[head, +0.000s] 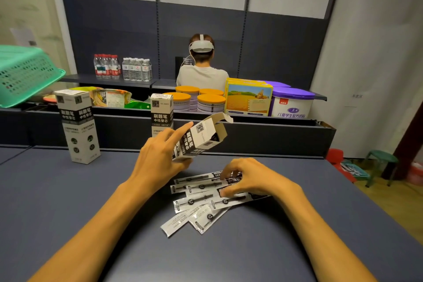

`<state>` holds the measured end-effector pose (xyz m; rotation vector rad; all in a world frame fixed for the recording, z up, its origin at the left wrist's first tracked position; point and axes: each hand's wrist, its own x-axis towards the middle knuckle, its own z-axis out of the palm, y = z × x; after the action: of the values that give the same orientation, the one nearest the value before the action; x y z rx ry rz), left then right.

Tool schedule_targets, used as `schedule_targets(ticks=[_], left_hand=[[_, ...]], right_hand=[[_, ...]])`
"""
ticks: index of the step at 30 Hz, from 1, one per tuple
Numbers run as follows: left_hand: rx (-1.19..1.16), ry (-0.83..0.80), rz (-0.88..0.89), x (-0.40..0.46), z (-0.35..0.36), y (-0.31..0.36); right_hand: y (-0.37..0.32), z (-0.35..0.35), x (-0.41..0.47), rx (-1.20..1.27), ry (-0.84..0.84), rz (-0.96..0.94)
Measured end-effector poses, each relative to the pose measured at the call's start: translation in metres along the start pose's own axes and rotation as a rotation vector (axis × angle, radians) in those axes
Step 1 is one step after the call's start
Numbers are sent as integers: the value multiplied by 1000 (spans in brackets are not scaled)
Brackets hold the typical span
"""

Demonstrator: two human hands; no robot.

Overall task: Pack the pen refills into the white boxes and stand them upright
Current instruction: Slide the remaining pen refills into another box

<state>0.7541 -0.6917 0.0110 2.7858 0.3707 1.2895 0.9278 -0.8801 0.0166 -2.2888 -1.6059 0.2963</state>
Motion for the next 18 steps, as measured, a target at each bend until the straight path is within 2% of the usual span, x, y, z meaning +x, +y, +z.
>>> schedule_targets(ticks=[18], left_hand=[[-20, -8, -9, -1, 2, -3]], right_hand=[[-4, -7, -7, 148, 19, -42]])
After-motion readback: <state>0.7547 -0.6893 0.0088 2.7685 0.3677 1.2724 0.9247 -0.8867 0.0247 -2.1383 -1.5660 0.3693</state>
